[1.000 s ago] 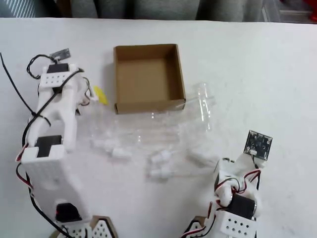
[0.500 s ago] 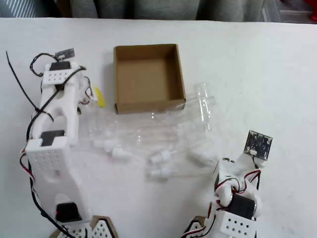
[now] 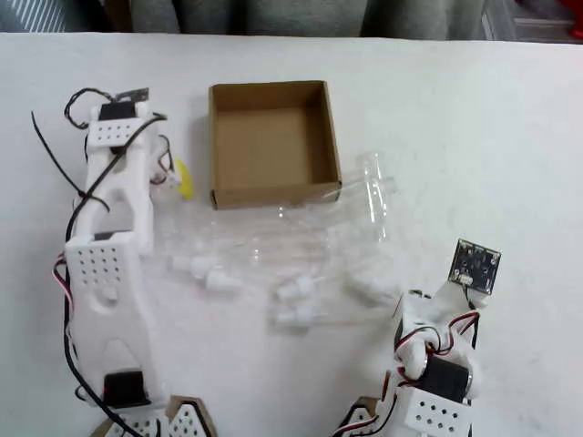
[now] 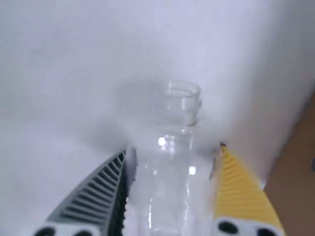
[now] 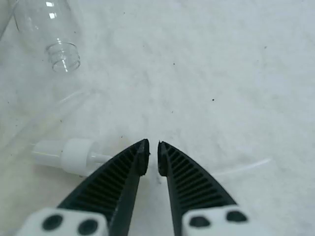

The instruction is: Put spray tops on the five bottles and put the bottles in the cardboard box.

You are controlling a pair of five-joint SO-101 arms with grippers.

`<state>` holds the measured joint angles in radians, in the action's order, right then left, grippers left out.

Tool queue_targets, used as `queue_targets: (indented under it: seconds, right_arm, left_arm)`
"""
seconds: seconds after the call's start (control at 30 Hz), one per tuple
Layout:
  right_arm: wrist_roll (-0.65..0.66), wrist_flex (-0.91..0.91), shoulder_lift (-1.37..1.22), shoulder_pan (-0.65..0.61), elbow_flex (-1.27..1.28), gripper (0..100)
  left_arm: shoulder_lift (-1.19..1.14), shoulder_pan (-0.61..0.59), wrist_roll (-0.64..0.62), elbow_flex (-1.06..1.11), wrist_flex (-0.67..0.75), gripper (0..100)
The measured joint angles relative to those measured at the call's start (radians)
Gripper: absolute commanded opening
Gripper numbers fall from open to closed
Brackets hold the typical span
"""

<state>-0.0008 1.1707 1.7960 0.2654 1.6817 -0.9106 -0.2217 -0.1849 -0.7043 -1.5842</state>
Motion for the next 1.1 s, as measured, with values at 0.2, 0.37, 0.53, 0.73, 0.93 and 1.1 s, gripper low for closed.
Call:
queue_targets:
  seconds: [0.2,0.37,0.53,0.73,0.93,1.1]
  right_arm:
    - [0.0,0.0,0.0,0.0,0.0,1.7]
    - [0.0,0.0,0.0,0.0,0.0,1.7]
    - [0.0,0.0,0.0,0.0,0.0,1.8]
    - [0.0,0.0,0.0,0.0,0.0,1.8]
    - [0.0,0.0,0.0,0.0,0.0,1.8]
    - [0.0,0.0,0.0,0.0,0.0,1.8]
  left_arm:
    - [-0.011,0.005,0.094,-0.037,-0.037,2]
    - [-0.012,0.008,0.14,-0.063,-0.124,2]
    - [-0.005,0.011,0.175,-0.077,-0.176,2]
    - [0.209,0.02,0.175,0.109,-0.153,2]
    - [0.552,0.038,0.175,0.532,0.071,2]
    - [0.829,0.038,0.178,0.908,0.278,2]
